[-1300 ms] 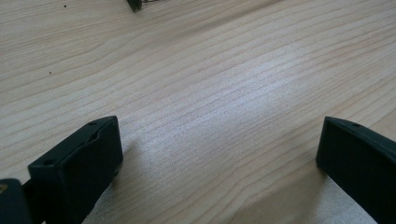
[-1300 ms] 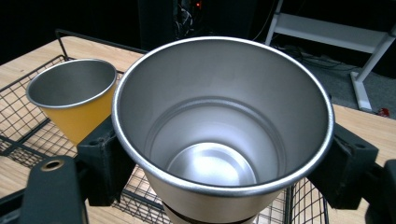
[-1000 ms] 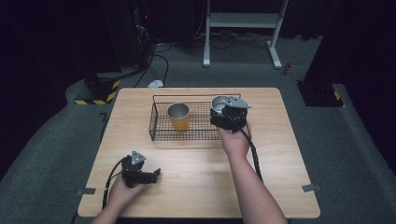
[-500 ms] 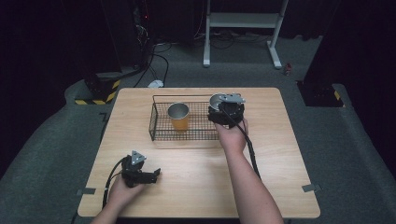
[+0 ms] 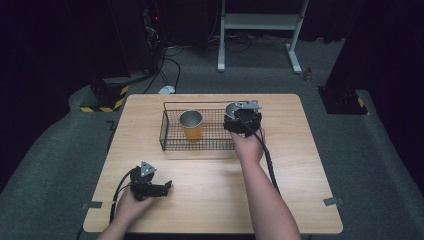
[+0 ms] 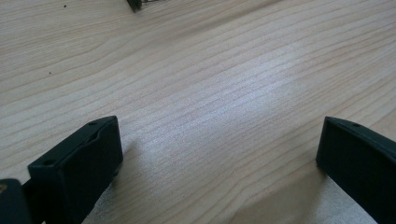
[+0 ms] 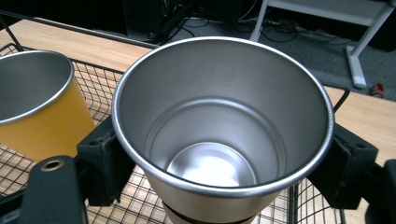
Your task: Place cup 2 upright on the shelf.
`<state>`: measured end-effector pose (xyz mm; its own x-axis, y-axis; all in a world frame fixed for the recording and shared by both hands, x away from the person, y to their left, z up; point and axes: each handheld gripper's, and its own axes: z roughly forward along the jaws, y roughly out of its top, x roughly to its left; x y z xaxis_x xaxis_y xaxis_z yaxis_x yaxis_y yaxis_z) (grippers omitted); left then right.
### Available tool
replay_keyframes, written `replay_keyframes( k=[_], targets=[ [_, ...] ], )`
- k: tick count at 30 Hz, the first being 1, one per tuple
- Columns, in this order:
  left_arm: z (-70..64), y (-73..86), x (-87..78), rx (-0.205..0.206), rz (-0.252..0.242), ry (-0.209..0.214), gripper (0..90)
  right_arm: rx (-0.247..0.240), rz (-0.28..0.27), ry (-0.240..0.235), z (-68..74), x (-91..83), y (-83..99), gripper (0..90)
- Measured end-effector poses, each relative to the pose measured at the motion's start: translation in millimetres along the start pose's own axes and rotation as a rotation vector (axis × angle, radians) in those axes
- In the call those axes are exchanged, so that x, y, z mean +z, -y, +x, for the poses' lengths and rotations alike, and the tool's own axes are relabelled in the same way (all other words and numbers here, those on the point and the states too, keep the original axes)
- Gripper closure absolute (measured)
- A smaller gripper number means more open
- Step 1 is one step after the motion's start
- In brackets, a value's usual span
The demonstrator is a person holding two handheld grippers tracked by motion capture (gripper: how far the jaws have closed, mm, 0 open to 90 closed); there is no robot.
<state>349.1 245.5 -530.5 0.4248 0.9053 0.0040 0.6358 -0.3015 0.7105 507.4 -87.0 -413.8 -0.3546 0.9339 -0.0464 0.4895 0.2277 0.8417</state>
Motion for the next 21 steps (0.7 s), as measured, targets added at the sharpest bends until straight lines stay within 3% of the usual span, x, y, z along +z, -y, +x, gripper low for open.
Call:
replay_keyframes(
  k=[21],
  targets=[
    [-0.1,-0.1,0.0,0.003,0.001,0.000,0.8,0.009,0.102,0.005,7.1,40.1,15.8,18.6]
  ],
)
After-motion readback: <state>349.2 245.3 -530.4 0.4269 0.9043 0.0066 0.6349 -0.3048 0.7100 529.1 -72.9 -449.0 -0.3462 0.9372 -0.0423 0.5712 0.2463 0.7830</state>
